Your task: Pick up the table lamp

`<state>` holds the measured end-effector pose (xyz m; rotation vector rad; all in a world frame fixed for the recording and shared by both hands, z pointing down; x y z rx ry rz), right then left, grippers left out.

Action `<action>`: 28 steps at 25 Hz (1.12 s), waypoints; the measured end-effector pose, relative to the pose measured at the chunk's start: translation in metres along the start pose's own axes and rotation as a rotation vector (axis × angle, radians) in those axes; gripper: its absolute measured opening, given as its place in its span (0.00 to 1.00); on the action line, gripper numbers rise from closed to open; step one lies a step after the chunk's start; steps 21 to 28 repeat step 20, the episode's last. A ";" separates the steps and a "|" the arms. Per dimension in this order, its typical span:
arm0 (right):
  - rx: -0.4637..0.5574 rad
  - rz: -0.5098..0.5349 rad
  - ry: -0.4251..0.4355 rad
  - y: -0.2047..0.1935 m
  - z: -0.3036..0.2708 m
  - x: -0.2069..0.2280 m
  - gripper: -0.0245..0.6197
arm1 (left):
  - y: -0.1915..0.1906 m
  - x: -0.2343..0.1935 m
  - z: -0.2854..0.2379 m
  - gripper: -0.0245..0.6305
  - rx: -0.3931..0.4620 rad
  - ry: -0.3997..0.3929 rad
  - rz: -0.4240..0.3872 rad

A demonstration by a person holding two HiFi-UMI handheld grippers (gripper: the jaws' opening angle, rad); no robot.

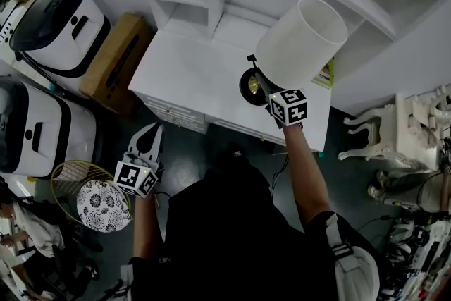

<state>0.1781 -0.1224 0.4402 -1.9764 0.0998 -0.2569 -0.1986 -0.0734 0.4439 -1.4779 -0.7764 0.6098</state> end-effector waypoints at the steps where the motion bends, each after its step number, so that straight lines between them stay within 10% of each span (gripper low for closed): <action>1: -0.003 -0.002 -0.005 -0.001 0.001 0.000 0.19 | 0.000 0.000 0.002 0.06 0.000 0.002 0.000; 28: -0.005 -0.008 -0.001 0.001 0.004 -0.003 0.19 | 0.001 -0.002 0.015 0.06 -0.005 0.019 -0.008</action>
Point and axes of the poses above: the fingertips, and each gripper's own axes: z backward along the fingers, x to its right, y out of its top, the point moved 5 cm from there along z, backward along the fingers, and after that the axes turned 13 degrees about -z, right-handed, at the moved point
